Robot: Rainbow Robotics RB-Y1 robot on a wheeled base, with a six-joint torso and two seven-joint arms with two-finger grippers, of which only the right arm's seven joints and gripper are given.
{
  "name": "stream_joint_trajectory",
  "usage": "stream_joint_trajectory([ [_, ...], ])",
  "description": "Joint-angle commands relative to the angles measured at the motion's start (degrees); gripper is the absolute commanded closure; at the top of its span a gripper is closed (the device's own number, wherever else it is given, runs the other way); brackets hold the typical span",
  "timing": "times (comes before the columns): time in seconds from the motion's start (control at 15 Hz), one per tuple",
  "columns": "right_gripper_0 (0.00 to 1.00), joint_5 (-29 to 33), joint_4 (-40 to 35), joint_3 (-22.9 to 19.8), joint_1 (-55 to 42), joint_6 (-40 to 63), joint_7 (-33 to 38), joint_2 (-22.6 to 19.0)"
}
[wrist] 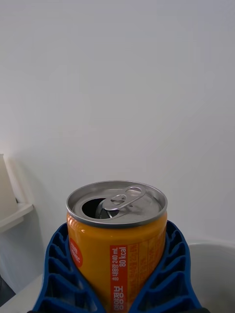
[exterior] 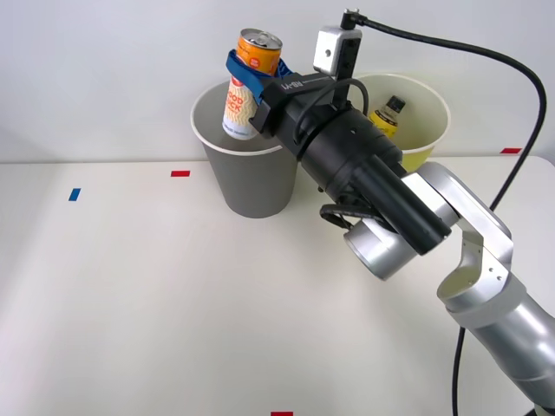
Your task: Put cans in the gray bin, plastic bottles in the light green bin
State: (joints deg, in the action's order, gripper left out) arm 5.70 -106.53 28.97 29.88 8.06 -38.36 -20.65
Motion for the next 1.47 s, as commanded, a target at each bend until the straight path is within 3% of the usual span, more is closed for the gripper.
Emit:
stream_joint_trajectory([
  [0.07, 1.00, 0.8, 8.8, -2.1, 6.1, 0.0, -0.5, 4.1],
  [0.53, 1.00, 5.1, 28.3, -4.7, 17.8, -0.1, -0.4, 10.9],
  [0.87, 0.99, 6.3, 31.2, -5.0, 19.2, -0.1, 0.0, 11.5],
  [0.93, 0.36, 6.3, 31.2, -5.0, 19.2, -0.1, 0.0, 11.7],
  [1.0, 0.00, 6.3, 31.2, -5.0, 19.2, -0.1, 0.0, 11.8],
  [1.27, 0.00, 9.7, 31.2, -5.0, 19.0, -2.5, 0.0, 10.9],
  [1.47, 0.00, 10.3, 31.2, -5.0, 16.3, -9.8, 0.0, 9.5],
])
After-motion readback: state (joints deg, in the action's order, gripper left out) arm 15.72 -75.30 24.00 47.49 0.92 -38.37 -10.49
